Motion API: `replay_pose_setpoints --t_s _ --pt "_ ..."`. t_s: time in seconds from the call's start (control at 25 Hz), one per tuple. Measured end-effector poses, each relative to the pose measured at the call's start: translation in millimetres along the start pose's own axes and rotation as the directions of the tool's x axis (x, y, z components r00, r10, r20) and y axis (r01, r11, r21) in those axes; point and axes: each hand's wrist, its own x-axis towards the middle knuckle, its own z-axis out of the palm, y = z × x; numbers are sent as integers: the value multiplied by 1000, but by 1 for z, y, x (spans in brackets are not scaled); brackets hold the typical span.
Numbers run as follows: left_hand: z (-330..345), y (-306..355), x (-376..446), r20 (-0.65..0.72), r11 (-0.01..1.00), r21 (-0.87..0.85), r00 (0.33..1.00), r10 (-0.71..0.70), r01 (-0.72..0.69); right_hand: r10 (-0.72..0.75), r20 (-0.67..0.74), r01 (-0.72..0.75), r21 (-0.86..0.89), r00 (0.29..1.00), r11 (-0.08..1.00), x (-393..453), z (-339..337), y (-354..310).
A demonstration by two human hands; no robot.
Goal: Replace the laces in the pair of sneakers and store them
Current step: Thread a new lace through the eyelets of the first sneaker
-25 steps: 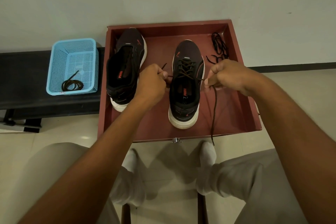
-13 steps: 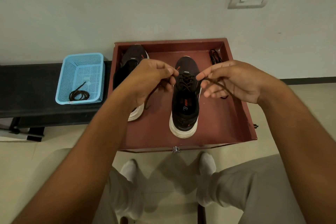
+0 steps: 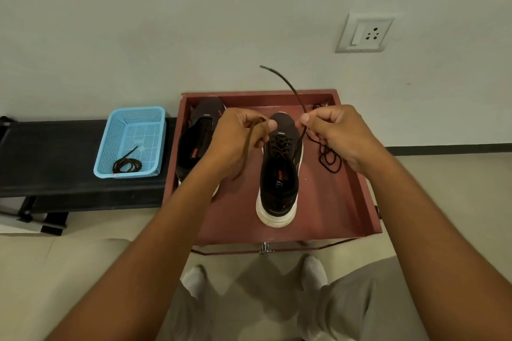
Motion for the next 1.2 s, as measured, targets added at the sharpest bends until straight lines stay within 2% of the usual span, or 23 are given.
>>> replay_pose_setpoints --t_s 0.24,0.36,0.48,0.6,0.72,0.92,1.08,1.2 --pt "-6 19 13 -112 996 94 994 13 -3 25 -147 14 258 989 966 8 12 -10" --pt "-9 33 21 -107 993 113 994 38 -26 42 -152 15 355 987 935 12 16 -13" --pt "-9 41 27 -84 996 35 993 79 -77 66 -152 14 472 986 881 16 19 -18" --pt "-6 50 33 -159 996 26 983 93 -90 73 -145 23 572 987 820 21 22 -25" --pt "4 59 37 -230 992 -74 969 87 -107 79 -159 34 606 984 795 25 23 -29" --pt "9 64 38 -329 977 -126 936 124 -174 120 -200 46 669 972 742 29 26 -30" --pt "2 59 42 -287 985 -84 950 121 -150 171 -203 10 669 964 743 30 22 -30" --pt "-3 54 41 -215 971 -201 973 87 -131 177 -181 -5 685 968 729 29 21 -31"
